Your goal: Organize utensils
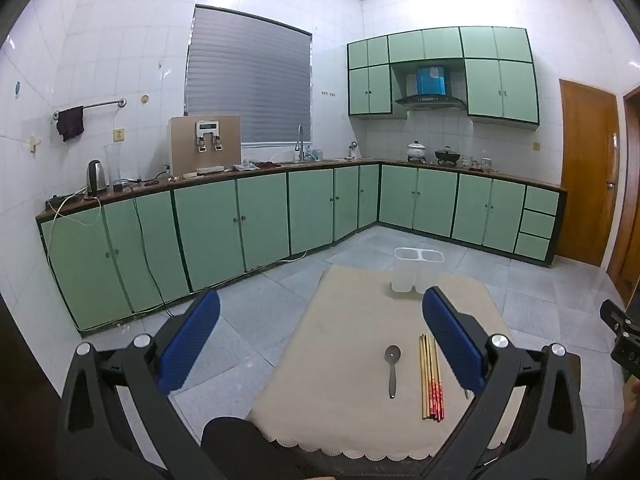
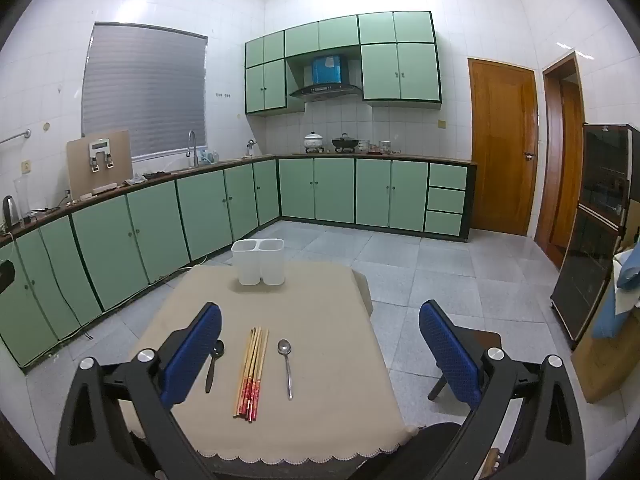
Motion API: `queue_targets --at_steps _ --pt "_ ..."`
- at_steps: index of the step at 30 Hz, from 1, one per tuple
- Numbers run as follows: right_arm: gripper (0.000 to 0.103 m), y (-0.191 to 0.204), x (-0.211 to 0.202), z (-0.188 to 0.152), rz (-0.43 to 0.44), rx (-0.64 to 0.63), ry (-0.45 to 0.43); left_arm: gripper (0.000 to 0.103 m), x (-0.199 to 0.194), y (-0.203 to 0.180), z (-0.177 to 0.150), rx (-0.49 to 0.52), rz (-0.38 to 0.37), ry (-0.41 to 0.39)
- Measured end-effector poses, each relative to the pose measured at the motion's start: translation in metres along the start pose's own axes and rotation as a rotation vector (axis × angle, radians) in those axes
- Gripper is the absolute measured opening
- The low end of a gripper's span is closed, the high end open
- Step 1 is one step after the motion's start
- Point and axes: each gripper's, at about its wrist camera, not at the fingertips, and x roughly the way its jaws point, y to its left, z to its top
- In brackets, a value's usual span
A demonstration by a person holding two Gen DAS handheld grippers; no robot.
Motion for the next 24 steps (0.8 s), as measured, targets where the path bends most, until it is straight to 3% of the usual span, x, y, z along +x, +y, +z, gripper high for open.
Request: queue_targets --at_steps 24 --pt "0.097 -0.001 -0.002 0.001 0.005 0.005 -0.015 0.098 -0.005 -0.006 0.003 0.000 0.009 -0.005"
